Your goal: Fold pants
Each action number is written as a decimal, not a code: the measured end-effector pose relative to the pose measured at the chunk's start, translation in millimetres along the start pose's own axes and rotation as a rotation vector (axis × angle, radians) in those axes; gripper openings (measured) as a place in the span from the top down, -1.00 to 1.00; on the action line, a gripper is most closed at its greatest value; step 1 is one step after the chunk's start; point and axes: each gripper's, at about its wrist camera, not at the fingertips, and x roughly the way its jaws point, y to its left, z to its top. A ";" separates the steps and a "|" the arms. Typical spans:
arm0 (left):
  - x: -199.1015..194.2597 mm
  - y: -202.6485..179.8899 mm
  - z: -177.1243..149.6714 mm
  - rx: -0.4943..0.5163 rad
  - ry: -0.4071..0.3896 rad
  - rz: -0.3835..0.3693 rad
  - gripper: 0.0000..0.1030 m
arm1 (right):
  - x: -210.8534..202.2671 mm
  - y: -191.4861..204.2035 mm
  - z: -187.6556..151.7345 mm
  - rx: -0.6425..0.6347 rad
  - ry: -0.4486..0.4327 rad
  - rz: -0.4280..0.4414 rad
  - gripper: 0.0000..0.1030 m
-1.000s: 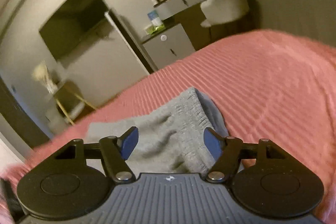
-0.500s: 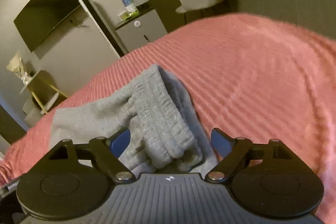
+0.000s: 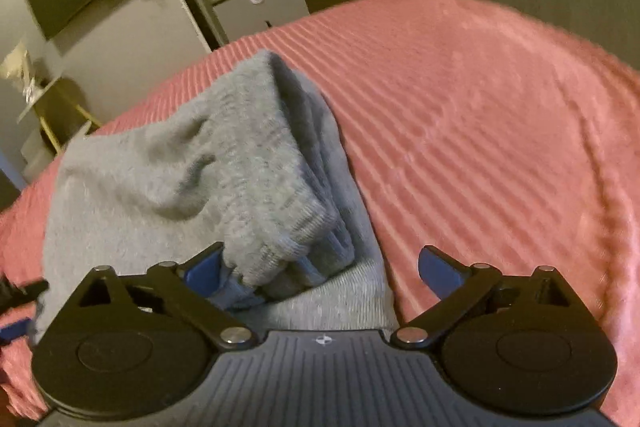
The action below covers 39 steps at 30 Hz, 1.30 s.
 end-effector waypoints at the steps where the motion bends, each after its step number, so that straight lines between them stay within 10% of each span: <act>1: -1.0 -5.2 -1.7 0.034 -0.017 0.018 -0.88 | 1.9 -5.0 0.0 0.032 0.009 0.019 -0.94; 20: 4.0 2.6 -3.7 -0.018 0.021 0.073 -0.98 | -46.9 28.4 -14.0 -0.104 -0.180 -0.038 -0.94; 31: -6.2 37.8 5.9 -0.193 -0.032 0.056 -0.95 | -24.3 -7.9 5.6 0.105 -0.034 0.105 -0.94; 39: 27.1 56.3 32.5 -0.206 0.134 -0.327 -0.95 | 14.6 -40.3 35.2 0.194 0.167 0.333 -0.94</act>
